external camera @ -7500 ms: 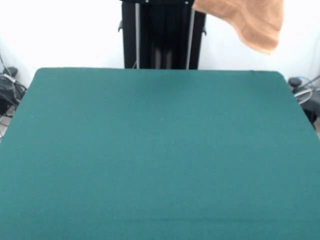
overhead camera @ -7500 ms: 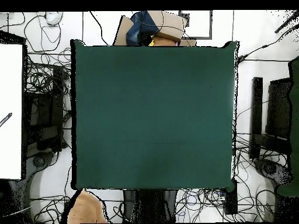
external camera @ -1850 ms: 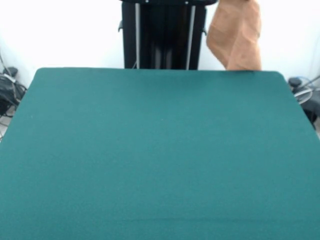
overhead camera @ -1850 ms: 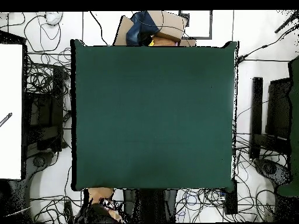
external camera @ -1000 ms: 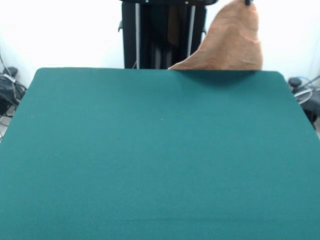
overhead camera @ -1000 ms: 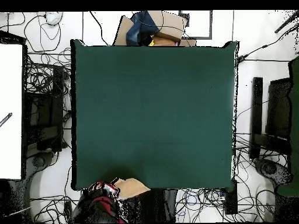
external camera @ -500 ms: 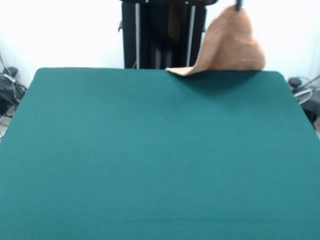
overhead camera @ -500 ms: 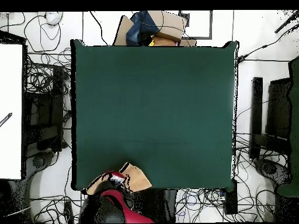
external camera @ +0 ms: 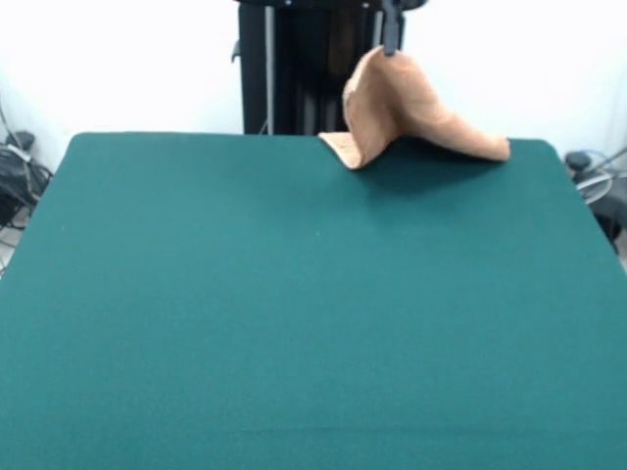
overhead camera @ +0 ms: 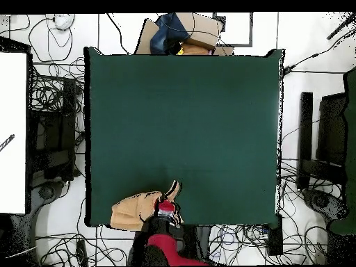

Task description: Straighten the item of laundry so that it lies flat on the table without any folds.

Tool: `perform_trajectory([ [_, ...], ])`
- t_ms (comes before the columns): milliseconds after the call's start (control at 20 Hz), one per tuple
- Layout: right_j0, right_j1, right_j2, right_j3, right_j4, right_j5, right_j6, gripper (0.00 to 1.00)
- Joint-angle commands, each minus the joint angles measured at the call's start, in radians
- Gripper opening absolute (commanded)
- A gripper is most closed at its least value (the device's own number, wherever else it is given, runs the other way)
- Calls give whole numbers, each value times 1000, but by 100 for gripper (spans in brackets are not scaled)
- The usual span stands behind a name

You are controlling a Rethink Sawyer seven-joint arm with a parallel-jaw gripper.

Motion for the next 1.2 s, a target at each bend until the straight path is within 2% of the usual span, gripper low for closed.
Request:
perform_trajectory([
  [50,-9,198,-121,-91,-149,-108,251,0],
  [350,-36,127,-92,-102,-149,-55,293,0],
  [500,-39,128,-102,-125,-148,-59,299,0],
  [1200,-148,85,29,-166,-158,-15,394,0],
])
